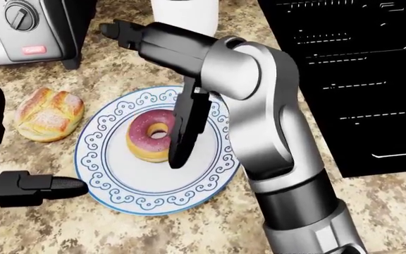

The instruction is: Place the pastries on the plates.

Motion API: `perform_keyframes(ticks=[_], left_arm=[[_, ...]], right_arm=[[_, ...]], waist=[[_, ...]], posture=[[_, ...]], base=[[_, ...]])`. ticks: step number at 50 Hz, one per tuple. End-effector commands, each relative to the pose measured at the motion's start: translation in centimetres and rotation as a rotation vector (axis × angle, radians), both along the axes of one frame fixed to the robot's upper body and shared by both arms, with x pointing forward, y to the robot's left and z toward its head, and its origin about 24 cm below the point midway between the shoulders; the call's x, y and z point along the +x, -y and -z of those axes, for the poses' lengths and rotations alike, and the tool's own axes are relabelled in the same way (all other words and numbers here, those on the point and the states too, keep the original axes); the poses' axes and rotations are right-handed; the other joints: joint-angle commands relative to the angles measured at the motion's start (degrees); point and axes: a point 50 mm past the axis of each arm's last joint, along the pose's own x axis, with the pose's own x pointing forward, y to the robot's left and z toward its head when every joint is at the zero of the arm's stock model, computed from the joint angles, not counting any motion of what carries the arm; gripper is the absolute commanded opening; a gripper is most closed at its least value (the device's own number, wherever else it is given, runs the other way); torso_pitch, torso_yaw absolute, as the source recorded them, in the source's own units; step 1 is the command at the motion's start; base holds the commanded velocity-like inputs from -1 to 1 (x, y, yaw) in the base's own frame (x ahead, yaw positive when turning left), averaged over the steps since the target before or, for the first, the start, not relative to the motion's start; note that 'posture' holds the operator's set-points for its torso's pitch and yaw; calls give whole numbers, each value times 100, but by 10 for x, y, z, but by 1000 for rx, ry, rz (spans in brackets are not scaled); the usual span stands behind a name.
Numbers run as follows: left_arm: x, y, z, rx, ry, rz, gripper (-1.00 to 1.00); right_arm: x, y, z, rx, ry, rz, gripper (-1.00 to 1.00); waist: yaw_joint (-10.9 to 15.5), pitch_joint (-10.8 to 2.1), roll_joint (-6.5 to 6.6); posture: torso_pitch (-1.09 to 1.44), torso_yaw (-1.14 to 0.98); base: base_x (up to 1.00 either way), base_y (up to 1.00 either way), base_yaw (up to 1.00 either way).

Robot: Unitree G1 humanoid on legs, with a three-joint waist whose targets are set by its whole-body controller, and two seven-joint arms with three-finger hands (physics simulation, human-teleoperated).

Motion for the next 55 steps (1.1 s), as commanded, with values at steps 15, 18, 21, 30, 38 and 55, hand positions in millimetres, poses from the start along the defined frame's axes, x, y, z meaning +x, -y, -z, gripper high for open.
perform_keyframes(ticks=[15, 18, 21, 30, 38, 55], left_arm=[[8, -1, -29, 27, 61, -1, 100], [15, -1, -34, 31, 39, 12, 100], [20, -2, -38, 40, 25, 18, 100], [44, -11, -49, 93, -32, 14, 100], [56, -14, -55, 171, -56, 21, 100], [64, -22, -42, 250, -120, 18, 100]], right_arm=[[-21, 31, -59, 218, 119, 97, 100], [-27, 43, -64, 286, 120, 150, 100], [-32, 53, -68, 340, 127, 198, 100], [-49, 95, -84, 572, 177, 397, 100], [-65, 123, -85, 678, 218, 504, 100], [-73, 136, -81, 737, 233, 552, 100]], waist=[[21, -108, 1], [26, -102, -11], [31, -100, -14], [47, -78, -29], [64, -64, -69], [55, -75, -114]], posture=[[0, 0], [0, 0], [0, 0], [0, 0], [0, 0], [0, 0]], base=[[0, 0, 0], [0, 0, 0], [0, 0, 0], [0, 0, 0], [0, 0, 0], [0, 0, 0]])
